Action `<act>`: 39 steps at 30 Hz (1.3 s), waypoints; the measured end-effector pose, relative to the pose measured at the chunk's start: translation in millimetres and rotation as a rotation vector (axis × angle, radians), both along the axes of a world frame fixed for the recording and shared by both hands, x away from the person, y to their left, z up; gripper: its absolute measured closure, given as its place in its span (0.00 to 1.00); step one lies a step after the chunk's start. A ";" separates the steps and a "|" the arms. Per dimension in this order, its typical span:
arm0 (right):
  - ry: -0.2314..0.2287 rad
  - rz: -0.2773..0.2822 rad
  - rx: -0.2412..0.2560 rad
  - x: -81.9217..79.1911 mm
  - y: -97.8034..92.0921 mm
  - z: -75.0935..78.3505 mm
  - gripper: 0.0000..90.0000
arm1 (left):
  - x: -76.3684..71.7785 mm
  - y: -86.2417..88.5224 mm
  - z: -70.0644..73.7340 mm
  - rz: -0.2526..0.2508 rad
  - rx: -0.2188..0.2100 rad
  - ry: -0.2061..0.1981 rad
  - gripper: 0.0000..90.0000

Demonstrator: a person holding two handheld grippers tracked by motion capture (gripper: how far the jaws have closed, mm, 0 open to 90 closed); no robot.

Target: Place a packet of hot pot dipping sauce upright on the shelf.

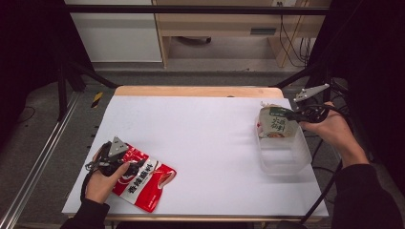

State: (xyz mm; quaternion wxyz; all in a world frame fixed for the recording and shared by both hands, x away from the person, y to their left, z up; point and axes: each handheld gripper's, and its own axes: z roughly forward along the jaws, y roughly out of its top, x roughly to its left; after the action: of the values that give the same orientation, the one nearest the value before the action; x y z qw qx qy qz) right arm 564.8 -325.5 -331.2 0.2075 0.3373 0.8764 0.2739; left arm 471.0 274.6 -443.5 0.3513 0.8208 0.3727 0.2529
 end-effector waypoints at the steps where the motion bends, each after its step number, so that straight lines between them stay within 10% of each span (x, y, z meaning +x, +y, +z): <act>1: 0.001 -0.003 -0.002 0.9 -1.8 -0.7 1.00 | 0.0 0.2 0.0 0.000 0.000 0.000 0.08; 26: -0.029 -0.123 0.018 9.5 -9.4 -13.9 0.97 | 0.0 0.7 0.3 0.001 -0.001 0.003 0.08; 39: -0.064 -0.150 0.027 3.8 -7.7 -10.4 0.74 | -0.2 1.2 0.7 0.004 -0.002 0.001 0.08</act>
State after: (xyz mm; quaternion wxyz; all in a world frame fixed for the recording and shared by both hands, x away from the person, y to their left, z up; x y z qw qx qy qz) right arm 568.5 -333.2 -341.6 0.2510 0.3956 0.8379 0.2800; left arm 470.8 275.8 -442.8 0.3516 0.8197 0.3749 0.2529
